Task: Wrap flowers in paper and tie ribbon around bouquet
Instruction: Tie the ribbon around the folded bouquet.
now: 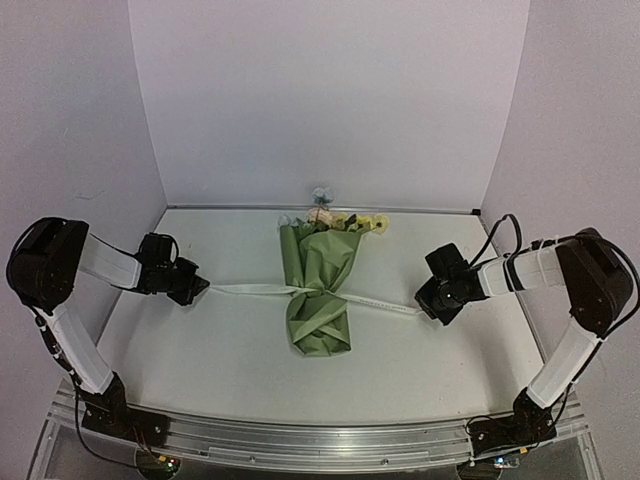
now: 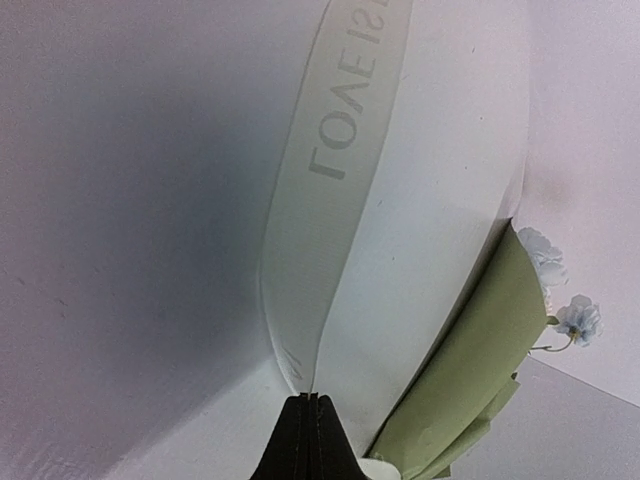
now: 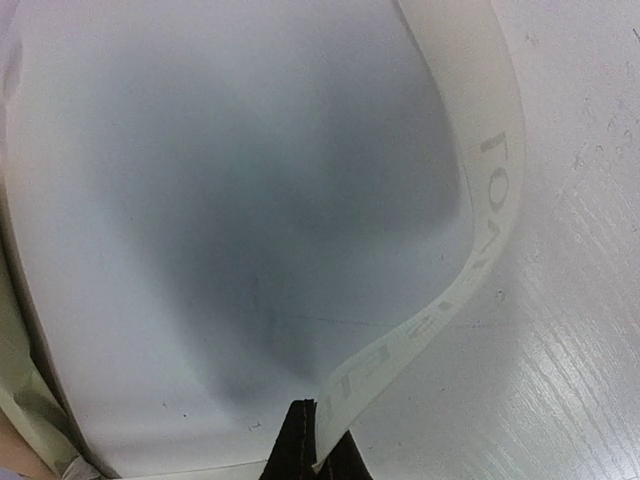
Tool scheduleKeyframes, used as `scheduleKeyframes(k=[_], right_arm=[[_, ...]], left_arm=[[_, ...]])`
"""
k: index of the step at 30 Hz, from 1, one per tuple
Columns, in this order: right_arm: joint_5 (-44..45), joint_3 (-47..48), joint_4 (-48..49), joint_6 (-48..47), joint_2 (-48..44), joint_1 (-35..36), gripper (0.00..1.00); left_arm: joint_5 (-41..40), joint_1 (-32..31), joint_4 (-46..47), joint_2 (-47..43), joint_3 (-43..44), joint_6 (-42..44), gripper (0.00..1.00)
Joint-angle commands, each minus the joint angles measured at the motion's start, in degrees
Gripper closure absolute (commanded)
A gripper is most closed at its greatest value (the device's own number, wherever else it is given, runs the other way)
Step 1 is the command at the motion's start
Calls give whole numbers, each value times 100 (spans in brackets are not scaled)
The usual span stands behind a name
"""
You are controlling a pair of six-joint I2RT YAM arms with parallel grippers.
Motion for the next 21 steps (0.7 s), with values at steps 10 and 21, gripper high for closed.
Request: scheduleKeyframes(k=[10,21], right_arm=[[-228,486,-138,39,166,-1,100],[-282,516,-207,64,43,-2,100]], left_arm=[[130,-417,80,-153,-9,-574,58],[-124,-1369,-481,-380,323,-1504,33]])
